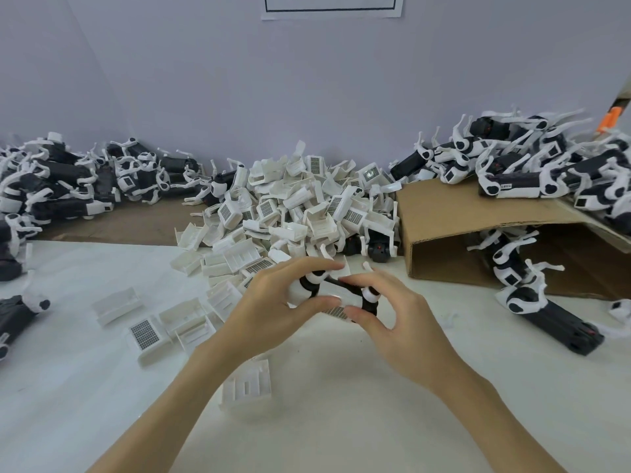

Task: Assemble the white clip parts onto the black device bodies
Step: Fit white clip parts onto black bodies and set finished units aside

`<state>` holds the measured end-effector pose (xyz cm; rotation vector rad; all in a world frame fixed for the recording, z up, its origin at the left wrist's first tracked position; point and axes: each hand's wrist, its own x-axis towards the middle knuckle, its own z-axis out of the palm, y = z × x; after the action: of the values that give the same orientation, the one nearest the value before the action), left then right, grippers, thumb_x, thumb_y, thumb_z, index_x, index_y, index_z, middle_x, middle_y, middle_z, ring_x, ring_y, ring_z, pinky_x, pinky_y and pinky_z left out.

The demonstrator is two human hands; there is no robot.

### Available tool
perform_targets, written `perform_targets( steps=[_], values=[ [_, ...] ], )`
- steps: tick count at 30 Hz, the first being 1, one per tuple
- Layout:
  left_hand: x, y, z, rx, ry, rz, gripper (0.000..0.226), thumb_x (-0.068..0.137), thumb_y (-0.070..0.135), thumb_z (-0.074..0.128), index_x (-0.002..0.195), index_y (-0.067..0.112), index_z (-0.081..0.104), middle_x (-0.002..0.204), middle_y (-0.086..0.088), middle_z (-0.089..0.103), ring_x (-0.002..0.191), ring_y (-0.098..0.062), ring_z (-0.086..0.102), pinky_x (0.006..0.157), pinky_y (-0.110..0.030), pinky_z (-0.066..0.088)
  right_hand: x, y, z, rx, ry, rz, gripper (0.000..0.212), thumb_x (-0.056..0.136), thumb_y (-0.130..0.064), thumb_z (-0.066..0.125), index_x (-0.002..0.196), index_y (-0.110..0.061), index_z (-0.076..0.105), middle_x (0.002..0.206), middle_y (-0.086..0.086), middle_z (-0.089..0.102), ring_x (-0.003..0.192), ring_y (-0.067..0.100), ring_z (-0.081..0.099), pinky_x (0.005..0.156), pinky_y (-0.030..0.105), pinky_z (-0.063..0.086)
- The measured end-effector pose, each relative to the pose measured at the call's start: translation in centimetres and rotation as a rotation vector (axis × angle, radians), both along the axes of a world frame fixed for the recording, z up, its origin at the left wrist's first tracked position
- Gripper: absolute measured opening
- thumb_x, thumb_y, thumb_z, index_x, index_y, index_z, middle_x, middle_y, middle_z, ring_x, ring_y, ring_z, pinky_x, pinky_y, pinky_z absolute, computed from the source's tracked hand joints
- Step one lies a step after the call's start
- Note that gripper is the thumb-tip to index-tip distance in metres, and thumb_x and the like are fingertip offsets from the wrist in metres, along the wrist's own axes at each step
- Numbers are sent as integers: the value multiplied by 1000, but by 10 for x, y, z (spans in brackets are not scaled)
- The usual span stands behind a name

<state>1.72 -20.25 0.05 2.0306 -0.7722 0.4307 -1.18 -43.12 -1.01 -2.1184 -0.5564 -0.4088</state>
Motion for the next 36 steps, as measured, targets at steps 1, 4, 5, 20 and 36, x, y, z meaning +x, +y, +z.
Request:
perform_targets(
  steps=[1,4,5,20,36],
  values=[
    [0,-2,-1,-9,8,7,40,92,35,81,131,33,71,121,22,72,117,-7,69,95,-14,48,1,-1,0,1,44,11,38,94,-31,77,129,-36,65,120,-27,65,126,-3,54,97,10,39],
    [-4,-11,-9,-34,43,-2,42,91,37,82,131,34,70,121,23,72,116,-5,69,95,-12,47,3,-1,-2,-27,137,9,45,87,-35,84,127,-40,65,119,-26,67,119,-4,60,97,15,46],
    [-5,-13,-11,-40,64,-10,45,91,40,82,133,36,68,121,24,72,116,-4,69,95,-11,47,4,-1,-2,-18,142,-4,43,86,-34,85,124,-39,67,117,-24,69,116,-1,63,98,23,50],
    [-6,-16,-4,-55,121,90,36,89,39,85,121,32,71,98,17,75,86,-6,71,76,-18,52,5,-3,-3,72,205,6,43,85,-36,85,123,-46,68,114,-18,70,102,8,68,90,39,58],
    [-8,-17,4,-117,212,255,37,76,69,75,86,34,74,69,12,62,62,-4,49,58,-18,36,3,4,-5,-298,-150,-108,65,94,-35,77,152,-22,52,153,-8,51,141,13,43,115,30,40]
  ],
)
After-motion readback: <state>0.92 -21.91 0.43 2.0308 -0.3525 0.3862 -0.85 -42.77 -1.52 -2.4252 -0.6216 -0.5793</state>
